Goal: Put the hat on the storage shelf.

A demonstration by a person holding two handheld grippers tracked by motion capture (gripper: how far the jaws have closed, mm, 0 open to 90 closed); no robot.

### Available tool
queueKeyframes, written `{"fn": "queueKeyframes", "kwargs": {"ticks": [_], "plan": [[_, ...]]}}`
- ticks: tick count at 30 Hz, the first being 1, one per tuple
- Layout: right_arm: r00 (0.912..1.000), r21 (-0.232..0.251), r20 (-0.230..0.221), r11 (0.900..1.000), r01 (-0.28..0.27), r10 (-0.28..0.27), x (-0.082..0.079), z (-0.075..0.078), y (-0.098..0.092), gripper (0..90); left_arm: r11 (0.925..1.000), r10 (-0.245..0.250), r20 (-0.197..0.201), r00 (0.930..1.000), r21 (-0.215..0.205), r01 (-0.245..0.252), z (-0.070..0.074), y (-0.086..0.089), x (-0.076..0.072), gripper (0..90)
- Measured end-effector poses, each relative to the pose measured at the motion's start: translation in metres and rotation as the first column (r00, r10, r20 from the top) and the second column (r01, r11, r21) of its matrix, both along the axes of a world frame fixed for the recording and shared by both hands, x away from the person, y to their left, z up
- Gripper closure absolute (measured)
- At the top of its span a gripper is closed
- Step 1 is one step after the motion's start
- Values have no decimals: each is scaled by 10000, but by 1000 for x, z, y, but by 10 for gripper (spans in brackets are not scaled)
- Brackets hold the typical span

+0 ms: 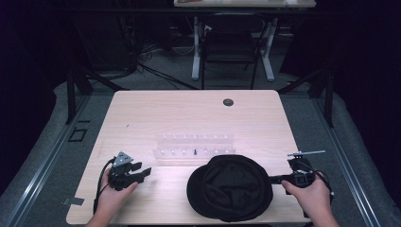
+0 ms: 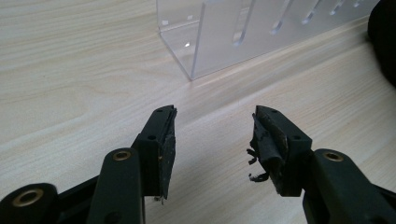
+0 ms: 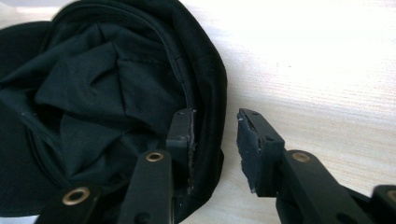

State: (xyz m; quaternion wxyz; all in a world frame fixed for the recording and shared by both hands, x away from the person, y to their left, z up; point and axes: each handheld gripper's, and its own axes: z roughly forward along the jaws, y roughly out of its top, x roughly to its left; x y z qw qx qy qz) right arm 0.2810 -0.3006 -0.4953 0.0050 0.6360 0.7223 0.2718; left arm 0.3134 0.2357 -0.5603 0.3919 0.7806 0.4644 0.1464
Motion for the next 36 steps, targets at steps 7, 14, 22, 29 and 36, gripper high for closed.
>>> {"fn": "queueKeyframes", "kwargs": {"ticks": [7, 14, 22, 29, 36], "plan": [[9992, -202, -384, 9997, -107, 100, 9, 1, 4, 651, 10000, 22, -5, 10000, -43, -22, -1, -1, 0, 494], [9969, -248, -756, 9994, -236, 216, 19, -2, 10, 656, 10000, -29, -43, 10000, -31, 29, -1, -2, 0, 495], [9915, -475, -1223, 9976, -510, 448, 29, -6, 14, 679, 10000, -47, -75, 10000, -37, 47, -2, -2, 1, 495], [9884, -633, -1481, 9971, -432, 334, 37, -14, 15, 706, 10000, -84, -104, 9999, -24, 84, -2, -2, 1, 496], [9836, -477, -1746, 9974, -533, 442, 44, -20, 15, 732, 9999, -69, -122, 9999, -74, 68, -2, -2, 1, 495]]}}
